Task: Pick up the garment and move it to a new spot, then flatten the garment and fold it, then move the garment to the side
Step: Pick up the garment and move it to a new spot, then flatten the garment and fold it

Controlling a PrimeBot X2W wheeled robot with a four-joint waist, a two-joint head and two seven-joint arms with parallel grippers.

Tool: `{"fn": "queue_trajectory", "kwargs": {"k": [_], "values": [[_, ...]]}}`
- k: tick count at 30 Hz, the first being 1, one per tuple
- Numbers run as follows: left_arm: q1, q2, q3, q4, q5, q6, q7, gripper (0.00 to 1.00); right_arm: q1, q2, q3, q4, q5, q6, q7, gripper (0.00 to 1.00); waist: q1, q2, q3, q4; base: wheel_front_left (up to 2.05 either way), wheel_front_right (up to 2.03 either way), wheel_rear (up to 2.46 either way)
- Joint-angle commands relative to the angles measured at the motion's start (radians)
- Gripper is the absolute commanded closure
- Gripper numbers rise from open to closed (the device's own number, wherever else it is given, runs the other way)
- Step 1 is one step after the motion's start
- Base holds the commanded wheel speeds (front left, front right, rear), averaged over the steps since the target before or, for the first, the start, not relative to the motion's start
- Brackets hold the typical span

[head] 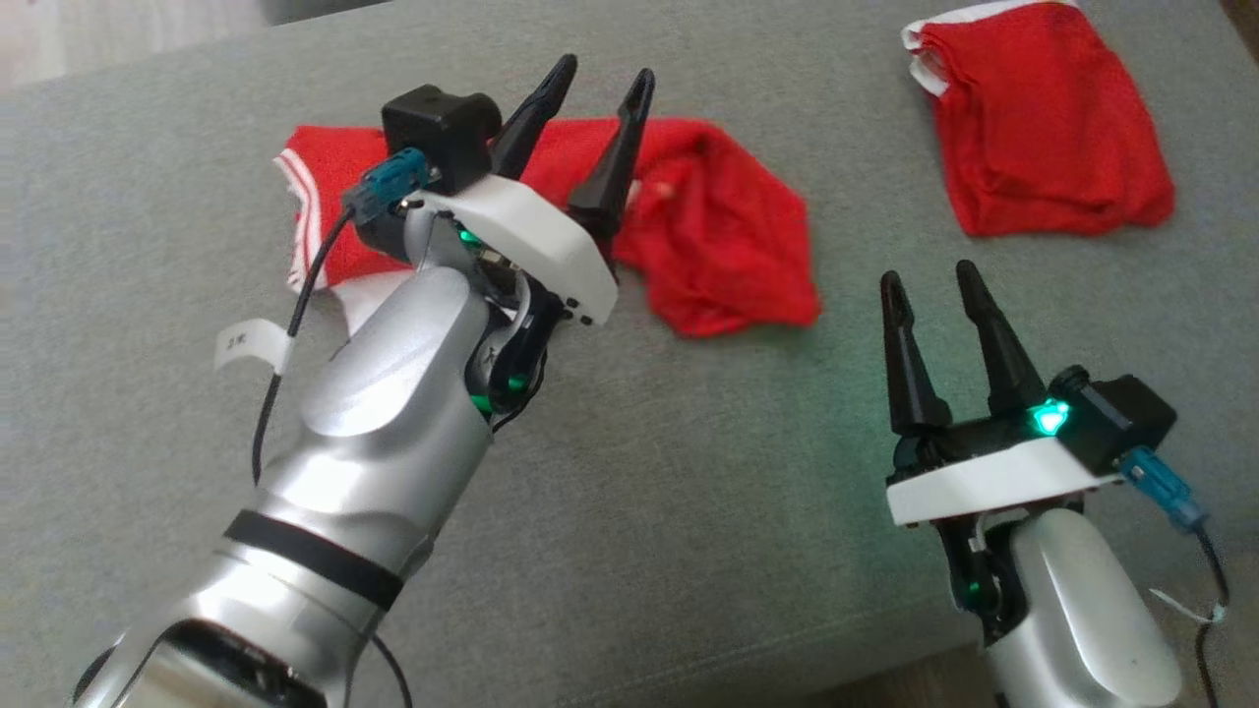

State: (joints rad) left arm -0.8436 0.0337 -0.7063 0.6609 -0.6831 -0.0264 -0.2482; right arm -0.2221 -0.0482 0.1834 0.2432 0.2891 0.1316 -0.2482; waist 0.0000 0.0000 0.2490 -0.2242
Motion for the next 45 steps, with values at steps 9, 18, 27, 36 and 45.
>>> {"fn": "queue_trajectory", "kwargs": {"k": [9,18,27,36,45], "values": [[0.073,0.075,0.178,-0.101,0.071,-0.004,-0.013,0.00,-0.003,-0.002,-0.024,-0.044,-0.045,-0.001,-0.013,0.00,0.0000,0.0000,-0.055,0.129,0.00,0.00,0.00],[0.367,0.157,0.338,-0.307,0.202,-0.038,-0.013,0.00,0.044,-0.002,-0.065,-0.041,-0.093,-0.001,-0.013,0.00,0.0000,0.0000,-0.129,0.241,0.00,0.00,0.00],[0.611,0.106,0.482,-0.470,0.271,-0.058,-0.013,0.00,0.076,-0.002,-0.064,-0.041,-0.103,-0.001,-0.014,0.00,0.0000,0.0000,-0.164,0.261,0.00,0.00,0.00],[0.691,0.039,0.545,-0.518,0.346,-0.091,-0.013,0.00,0.076,-0.002,-0.039,-0.041,-0.118,-0.001,-0.012,0.00,0.0000,0.0000,-0.167,0.272,0.00,0.00,0.00],[0.651,0.021,0.527,-0.506,0.359,-0.103,-0.014,0.00,-0.054,-0.064,0.199,-0.002,-0.143,-0.001,0.102,0.00,0.0000,0.0000,-0.088,0.363,0.00,0.00,0.00]]}}
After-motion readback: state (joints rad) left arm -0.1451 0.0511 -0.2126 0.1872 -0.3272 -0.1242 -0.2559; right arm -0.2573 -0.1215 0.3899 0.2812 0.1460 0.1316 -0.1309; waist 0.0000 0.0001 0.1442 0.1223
